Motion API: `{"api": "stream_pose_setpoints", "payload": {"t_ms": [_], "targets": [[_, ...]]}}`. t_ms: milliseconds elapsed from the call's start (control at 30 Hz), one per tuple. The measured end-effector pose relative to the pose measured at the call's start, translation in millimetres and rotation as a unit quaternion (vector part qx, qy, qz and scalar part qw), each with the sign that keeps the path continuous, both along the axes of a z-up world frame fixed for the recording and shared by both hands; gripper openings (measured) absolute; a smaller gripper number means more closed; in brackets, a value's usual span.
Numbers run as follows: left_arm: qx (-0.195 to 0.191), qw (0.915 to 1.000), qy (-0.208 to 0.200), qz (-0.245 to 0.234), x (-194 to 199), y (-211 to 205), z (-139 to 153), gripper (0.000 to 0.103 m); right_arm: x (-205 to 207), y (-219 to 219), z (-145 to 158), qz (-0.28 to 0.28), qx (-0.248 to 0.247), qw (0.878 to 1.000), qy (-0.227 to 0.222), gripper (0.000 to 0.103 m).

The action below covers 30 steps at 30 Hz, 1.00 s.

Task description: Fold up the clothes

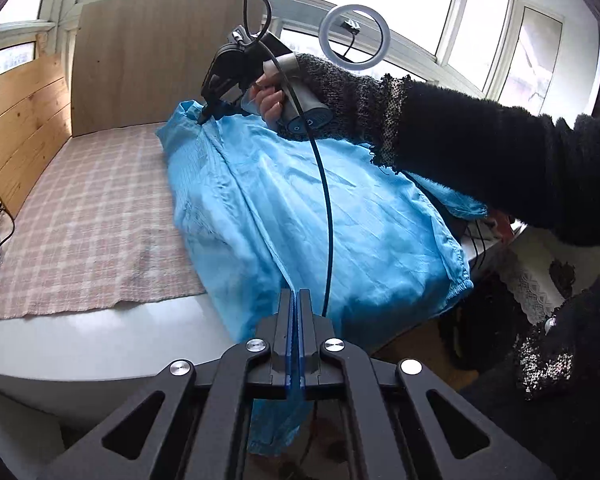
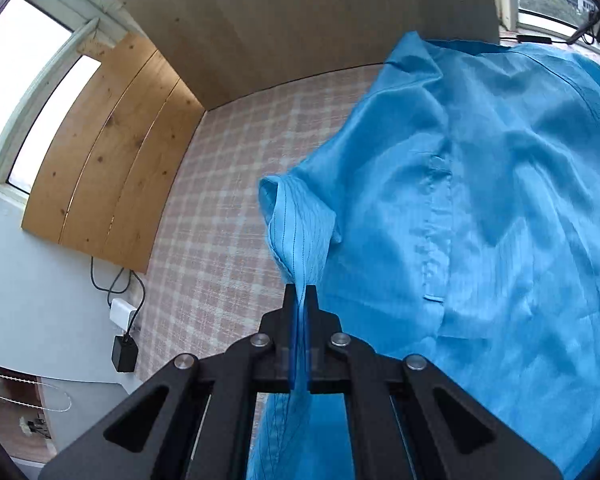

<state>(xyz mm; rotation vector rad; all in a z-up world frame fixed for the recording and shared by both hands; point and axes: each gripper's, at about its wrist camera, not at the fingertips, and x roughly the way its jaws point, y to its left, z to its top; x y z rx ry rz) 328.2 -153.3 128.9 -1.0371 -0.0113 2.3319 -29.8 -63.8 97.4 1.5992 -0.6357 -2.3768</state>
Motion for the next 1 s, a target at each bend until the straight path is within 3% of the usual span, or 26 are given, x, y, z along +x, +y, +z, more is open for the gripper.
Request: {"api": "stream_pose_setpoints", "payload": {"t_ms": [67,167,200,267,300,400,533,667,733,867,1000], "targets": [[-0.016,0.9992,-0.023,-0.029,-3.8,31.7,-12.2,0.003,11.2,37.3,-7.8,-0.029,-0.001,1.0,-0.004,0.002],[-0.037,0.9953,-0.066,-0.06,0.6,65.9,-31.6,0.003,19.1,70.2,-41.9,-0.03,0.049,0.996,-0.067,0.01],[-0.038,0.9943,-0.074,-0.066,6.0,71.0,-33.8,0.003,25.7,87.1,-48.0,-0.032,0.044,0.995,-0.084,0.01],[-0.029,0.9942,-0.081,-0.063,23.0,67.2,-28.5,0.003,43.1,106.4,-42.2,-0.04,0.038,0.996,-0.071,0.018],[-0.031,0.9946,-0.082,-0.054,32.2,60.9,-24.2,0.005,51.9,116.0,-39.1,-0.043,0.034,0.996,-0.064,0.028],[-0.043,0.9952,-0.088,-0.002,53.1,30.7,-16.6,0.02,88.3,127.9,-14.0,-0.017,0.031,0.999,-0.032,0.029],[-0.032,0.9874,-0.114,0.105,58.0,-25.4,-25.5,0.022,146.9,88.3,8.1,0.098,-0.036,0.994,-0.018,0.029],[-0.022,0.9774,-0.114,0.177,37.8,-65.8,-56.0,0.025,187.0,32.0,-0.7,0.161,-0.026,0.986,-0.029,0.034],[-0.012,0.9778,-0.112,0.177,20.3,-71.8,-70.6,0.032,192.6,9.2,-12.2,0.178,-0.019,0.983,-0.042,0.034],[0.003,0.9835,-0.103,0.148,-5.7,-65.3,-85.5,0.032,164.0,-2.1,-42.5,0.132,-0.027,0.988,-0.073,0.034],[0.002,0.9872,-0.083,0.136,-18.2,-51.3,-87.3,0.036,126.1,-16.2,-56.8,0.121,0.011,0.989,-0.083,0.034]]}}
